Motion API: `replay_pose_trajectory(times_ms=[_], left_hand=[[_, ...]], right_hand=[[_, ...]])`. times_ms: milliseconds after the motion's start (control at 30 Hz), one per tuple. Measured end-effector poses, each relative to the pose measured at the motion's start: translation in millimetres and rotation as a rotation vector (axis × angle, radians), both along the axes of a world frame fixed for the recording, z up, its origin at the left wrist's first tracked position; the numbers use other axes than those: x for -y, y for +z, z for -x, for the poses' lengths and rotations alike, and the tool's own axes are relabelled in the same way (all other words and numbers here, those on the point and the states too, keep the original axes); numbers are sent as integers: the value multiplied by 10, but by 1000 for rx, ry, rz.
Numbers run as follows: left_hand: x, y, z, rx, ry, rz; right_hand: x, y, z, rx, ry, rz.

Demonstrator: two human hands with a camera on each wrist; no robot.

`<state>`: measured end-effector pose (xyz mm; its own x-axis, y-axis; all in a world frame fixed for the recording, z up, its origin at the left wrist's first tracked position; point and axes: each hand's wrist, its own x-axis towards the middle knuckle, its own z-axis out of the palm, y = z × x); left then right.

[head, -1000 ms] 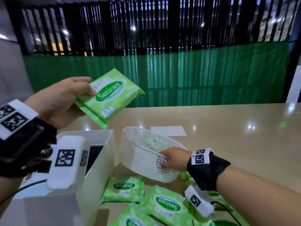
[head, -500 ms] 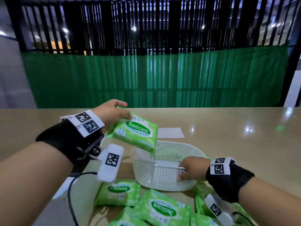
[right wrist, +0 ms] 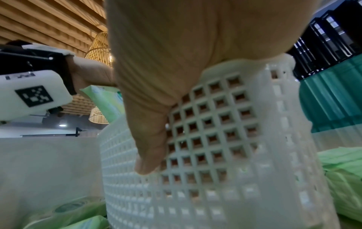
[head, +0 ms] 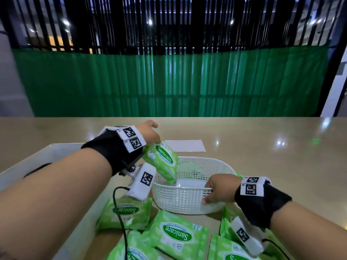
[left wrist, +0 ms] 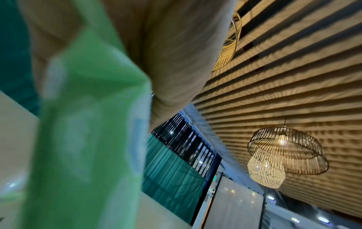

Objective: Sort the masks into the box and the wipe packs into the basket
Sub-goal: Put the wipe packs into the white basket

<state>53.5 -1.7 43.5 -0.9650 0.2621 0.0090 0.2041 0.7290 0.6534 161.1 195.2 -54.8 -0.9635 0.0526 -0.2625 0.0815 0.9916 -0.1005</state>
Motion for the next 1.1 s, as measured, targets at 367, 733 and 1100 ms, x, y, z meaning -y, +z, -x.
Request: replay_pose_trajectory(times_ms=[367,733,1100], left_hand=[[-199,-338,81,12,-158,535],[-34,-529,-105,119,-155,593],[-69,-594,-104,7,-114,650]], right_hand=[[-17,-9,6,-6,-1,-12],[-13,-26,80,13,-2,-22],[-11,-31,51,8,-5,-11]])
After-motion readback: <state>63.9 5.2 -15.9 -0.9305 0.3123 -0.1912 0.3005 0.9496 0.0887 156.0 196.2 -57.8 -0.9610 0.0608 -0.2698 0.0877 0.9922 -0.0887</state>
